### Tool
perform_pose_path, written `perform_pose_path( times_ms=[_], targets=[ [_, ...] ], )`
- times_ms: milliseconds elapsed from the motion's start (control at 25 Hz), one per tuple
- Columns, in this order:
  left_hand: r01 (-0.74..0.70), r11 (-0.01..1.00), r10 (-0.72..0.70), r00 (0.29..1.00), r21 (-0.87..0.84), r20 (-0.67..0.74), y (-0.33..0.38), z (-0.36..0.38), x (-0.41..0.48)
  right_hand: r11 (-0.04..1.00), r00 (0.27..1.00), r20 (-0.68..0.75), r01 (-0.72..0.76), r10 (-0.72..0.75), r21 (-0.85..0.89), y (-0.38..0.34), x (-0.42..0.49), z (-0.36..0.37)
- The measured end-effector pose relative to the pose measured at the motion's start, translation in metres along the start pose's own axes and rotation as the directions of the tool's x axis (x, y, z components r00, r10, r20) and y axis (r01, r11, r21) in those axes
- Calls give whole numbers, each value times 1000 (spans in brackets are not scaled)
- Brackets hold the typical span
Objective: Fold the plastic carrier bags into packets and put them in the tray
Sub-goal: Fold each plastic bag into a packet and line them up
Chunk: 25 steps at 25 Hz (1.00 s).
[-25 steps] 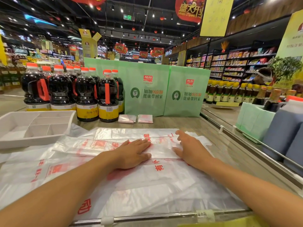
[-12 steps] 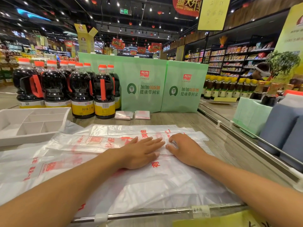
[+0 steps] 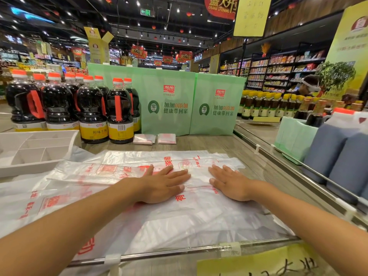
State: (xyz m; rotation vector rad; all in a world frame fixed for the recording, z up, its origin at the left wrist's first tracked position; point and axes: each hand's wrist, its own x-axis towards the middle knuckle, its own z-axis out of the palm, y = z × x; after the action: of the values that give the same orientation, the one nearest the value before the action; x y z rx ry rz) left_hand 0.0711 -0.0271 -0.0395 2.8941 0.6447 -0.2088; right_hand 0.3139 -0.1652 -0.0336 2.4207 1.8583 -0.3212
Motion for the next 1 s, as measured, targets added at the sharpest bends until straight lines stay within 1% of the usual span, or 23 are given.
perform_pose_path(
  times_ms=[160,240,280,360,440,560,640,760,840,1000],
  targets=[
    [4,1000,-4,1000,16,8,0,-2,-2,999,999,36,-35,35,-8,2,2,-1],
    [12,1000,-12,1000,24,2,1,-1,-2,999,999,15,-38,38,2,2,0,-1],
    [14,1000,-14,1000,23,-1,1,-1,-3,999,999,-16,-39,39,22,0,-1,0],
    [13,1000,-13,1000,12,-11,2,0,-3,997,990,-125,-53,61,59,-3,-4,-3],
    [13,1000,-13,1000,12,-20,3,0,-4,995,962,-259,-68,85,73,-7,-3,-8],
    [13,1000,-12,1000,4,-18,4,-1,-5,980,921,-367,-69,134,185,-15,2,-8],
    [12,1000,-12,1000,3,-19,4,0,-6,950,902,-384,-77,196,304,-17,8,-6],
    [8,1000,-8,1000,1,-17,4,-1,-6,871,898,-337,-94,284,483,-21,11,-7],
    [7,1000,-7,1000,-3,-24,4,-1,-7,847,899,-317,-102,304,521,-25,7,-10],
    [2,1000,-2,999,-8,-32,4,0,-7,802,891,-335,-51,306,596,-29,4,-14]
  ],
)
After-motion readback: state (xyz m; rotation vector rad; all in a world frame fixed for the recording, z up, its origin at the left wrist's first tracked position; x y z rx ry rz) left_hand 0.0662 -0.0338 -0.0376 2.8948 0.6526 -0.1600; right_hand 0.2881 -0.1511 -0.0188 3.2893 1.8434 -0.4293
